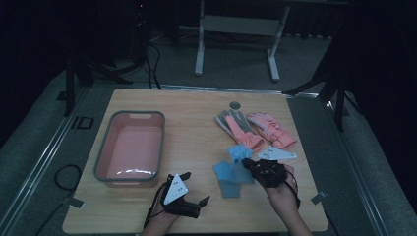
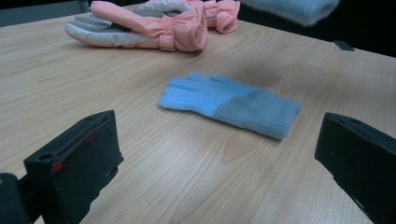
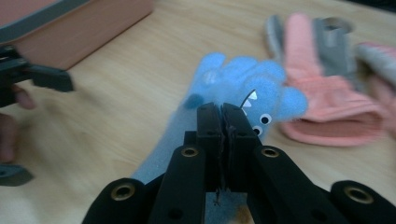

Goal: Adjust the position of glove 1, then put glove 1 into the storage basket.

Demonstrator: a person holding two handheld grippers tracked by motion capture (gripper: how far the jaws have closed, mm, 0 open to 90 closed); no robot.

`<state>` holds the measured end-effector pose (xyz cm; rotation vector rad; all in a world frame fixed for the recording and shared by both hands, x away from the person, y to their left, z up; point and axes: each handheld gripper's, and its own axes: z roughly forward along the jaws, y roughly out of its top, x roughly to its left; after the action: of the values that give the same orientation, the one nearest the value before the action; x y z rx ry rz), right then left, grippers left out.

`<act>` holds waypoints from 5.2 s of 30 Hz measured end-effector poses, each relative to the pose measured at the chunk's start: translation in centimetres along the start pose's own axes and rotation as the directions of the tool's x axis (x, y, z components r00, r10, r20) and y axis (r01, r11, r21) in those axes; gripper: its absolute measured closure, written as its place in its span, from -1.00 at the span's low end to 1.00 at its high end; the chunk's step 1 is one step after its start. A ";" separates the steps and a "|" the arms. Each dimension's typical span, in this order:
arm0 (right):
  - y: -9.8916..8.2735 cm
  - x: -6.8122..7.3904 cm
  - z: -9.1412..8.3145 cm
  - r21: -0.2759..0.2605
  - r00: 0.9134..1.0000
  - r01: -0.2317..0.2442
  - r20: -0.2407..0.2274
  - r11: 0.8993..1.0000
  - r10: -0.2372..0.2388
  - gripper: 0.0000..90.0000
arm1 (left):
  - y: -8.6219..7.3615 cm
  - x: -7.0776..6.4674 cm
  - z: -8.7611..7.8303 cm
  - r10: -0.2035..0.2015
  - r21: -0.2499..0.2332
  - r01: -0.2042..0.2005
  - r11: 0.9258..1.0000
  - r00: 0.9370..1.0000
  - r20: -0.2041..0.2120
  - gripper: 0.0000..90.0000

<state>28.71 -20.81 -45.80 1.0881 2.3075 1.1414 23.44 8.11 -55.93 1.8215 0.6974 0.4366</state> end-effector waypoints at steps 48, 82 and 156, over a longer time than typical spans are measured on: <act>-4.8 0.5 6.6 0.167 0.990 0.036 -0.138 0.985 -0.012 0.65 | 0.0 -0.2 0.1 -0.003 0.004 0.003 1.000 1.000 -0.017 -1.00; -1.7 -3.4 5.7 0.099 0.956 -0.090 -0.270 0.991 0.114 -0.55 | 3.7 -4.0 5.9 0.268 0.125 -0.314 0.941 0.919 0.290 -0.32; 7.9 1.0 9.2 0.060 0.944 -0.028 -0.326 0.998 0.047 0.88 | 11.0 3.6 1.9 0.323 0.294 -0.380 0.877 0.919 0.225 0.73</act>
<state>37.32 -12.22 -45.24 1.0299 2.5921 1.3713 30.07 6.42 -46.41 2.2930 0.3285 0.4114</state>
